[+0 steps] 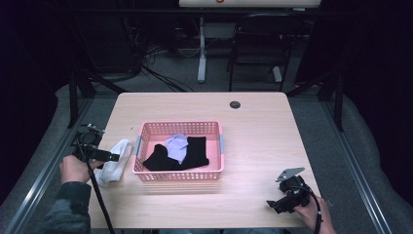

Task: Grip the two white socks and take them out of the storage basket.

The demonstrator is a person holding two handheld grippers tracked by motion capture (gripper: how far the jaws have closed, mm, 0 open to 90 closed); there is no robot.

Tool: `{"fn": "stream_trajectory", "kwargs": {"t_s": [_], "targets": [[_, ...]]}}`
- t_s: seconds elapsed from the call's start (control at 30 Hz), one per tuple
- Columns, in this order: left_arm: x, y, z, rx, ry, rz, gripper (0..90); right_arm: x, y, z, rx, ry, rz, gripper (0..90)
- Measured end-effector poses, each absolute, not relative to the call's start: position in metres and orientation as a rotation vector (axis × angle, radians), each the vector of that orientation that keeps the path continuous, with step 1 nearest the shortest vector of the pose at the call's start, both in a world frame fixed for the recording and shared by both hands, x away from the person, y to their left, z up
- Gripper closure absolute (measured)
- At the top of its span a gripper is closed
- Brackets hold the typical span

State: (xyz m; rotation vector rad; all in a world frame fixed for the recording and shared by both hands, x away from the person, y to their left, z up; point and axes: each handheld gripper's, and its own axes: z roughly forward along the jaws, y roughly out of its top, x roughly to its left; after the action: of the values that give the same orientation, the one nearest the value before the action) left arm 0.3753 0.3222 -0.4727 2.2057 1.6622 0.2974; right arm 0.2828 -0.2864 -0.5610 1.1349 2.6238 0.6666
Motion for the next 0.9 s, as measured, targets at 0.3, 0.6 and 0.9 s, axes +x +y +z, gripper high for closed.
{"fn": "stream_trajectory", "kwargs": {"t_s": [0.3,0.6,0.9], "targets": [[0.334,0.302,-0.439,2.209,1.53,0.445,4.5,0.283,-0.286,-0.56,1.131,2.631,0.669,4.7],[0.295,0.286,-0.446,2.176,1.467,0.514,0.4,0.283,-0.286,-0.561,1.133,2.631,0.665,4.7],[0.269,0.278,-0.479,2.169,1.462,0.553,0.1,0.283,-0.286,-0.561,1.125,2.634,0.648,4.7]]}}
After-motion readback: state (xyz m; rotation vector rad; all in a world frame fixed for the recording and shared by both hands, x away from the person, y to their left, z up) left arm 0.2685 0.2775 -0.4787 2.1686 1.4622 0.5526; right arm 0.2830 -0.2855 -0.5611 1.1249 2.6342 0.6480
